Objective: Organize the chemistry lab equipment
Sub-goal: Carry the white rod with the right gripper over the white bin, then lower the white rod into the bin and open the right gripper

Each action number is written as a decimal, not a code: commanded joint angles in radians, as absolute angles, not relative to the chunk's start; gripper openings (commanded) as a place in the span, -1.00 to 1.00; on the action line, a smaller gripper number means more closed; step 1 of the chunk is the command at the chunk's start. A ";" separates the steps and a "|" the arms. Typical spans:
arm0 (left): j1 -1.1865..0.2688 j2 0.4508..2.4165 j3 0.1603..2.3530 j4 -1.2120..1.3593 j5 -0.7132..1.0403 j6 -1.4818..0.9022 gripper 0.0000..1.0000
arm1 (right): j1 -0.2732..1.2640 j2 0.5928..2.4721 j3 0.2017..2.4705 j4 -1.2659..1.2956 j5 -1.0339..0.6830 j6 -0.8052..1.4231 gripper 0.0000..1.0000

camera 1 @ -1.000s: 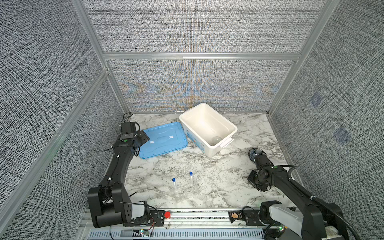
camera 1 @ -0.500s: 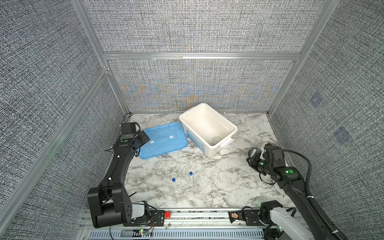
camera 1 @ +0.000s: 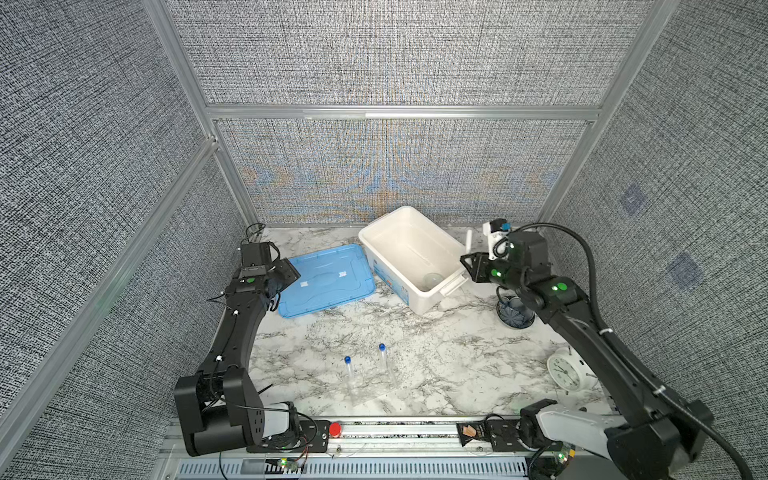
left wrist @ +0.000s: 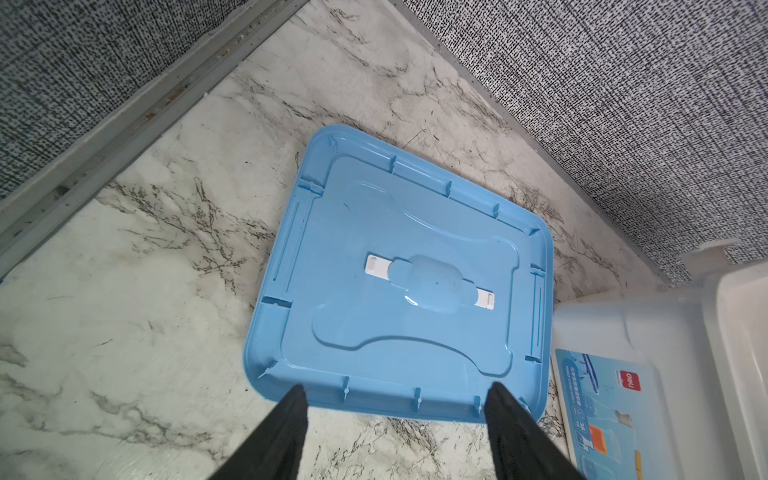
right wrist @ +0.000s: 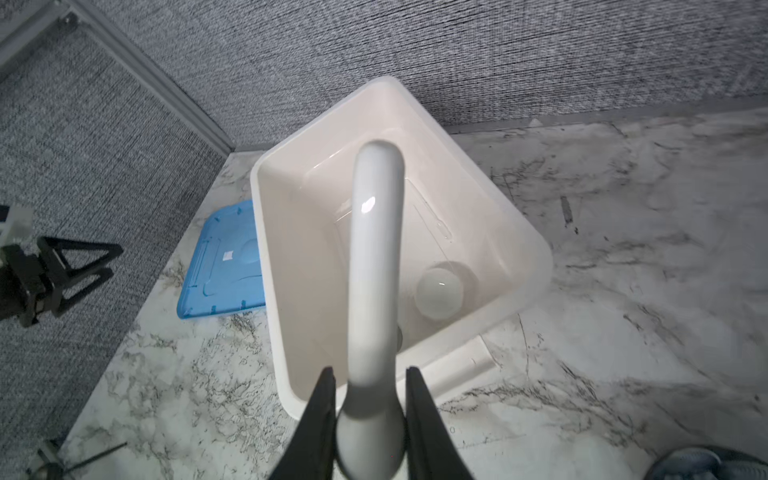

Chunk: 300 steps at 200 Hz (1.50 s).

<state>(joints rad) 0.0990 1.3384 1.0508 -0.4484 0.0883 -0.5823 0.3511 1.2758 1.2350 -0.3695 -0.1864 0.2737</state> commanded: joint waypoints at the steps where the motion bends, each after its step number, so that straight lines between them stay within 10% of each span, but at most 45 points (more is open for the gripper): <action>1: 0.100 1.330 1.043 -0.471 0.114 -0.587 0.38 | 0.359 1.384 1.304 -0.278 -0.304 0.123 -0.74; 175: 0.100 1.304 0.989 -0.539 0.159 -0.584 0.38 | 0.454 2.237 1.996 -0.556 -0.223 -0.194 -0.74; 300: 0.100 1.361 1.025 -0.587 0.163 -0.568 0.39 | 0.456 2.409 2.053 -0.581 -0.130 -0.230 -0.73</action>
